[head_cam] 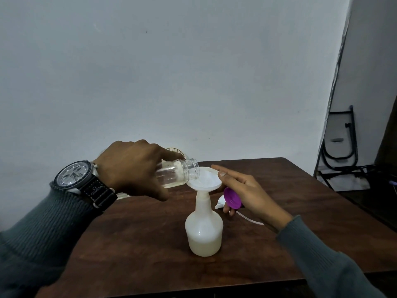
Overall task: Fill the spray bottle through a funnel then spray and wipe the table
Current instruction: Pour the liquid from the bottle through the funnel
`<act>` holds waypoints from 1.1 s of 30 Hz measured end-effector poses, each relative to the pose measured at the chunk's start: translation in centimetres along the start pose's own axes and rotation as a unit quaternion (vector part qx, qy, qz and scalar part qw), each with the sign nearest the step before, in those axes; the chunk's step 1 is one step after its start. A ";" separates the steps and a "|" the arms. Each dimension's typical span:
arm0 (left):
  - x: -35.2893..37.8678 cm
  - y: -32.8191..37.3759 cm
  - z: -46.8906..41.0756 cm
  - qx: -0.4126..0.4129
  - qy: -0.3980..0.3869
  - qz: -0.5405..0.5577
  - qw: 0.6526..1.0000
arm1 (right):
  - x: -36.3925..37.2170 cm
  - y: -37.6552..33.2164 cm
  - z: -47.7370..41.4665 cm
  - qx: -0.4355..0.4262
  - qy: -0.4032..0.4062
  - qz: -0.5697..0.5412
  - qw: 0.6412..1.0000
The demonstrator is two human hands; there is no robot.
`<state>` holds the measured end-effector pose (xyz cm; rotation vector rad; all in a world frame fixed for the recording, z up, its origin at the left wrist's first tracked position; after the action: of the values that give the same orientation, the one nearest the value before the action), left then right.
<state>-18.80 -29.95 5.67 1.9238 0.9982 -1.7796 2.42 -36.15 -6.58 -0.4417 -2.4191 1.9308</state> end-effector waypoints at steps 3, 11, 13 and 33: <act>0.0 0.0 -0.2 0.000 -0.005 -0.003 1.000 | 0.0 0.1 -0.1 0.001 -0.001 0.002 1.000; -0.3 0.2 -0.3 0.008 -0.012 -0.004 1.000 | -0.1 0.1 0.0 0.005 -0.002 0.010 1.000; -0.4 0.2 -0.4 0.008 -0.012 -0.006 1.000 | -0.1 0.0 0.1 0.004 -0.002 0.009 1.000; -0.7 0.4 -0.6 0.005 -0.018 -0.002 1.000 | 0.1 -0.2 0.1 0.002 -0.001 -0.003 1.000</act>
<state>-18.07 -30.06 6.32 1.8896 0.9840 -1.8181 2.30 -36.26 -6.41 -0.4327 -2.4139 1.9361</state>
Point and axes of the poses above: each hand's wrist, its own z-axis away from the middle knuckle, its own x-axis out of the palm, y = z × x, the point moved 6 cm from there along -z, towards the middle knuckle, and after that the axes turned 4 degrees about -y, right-handed, at the moved point
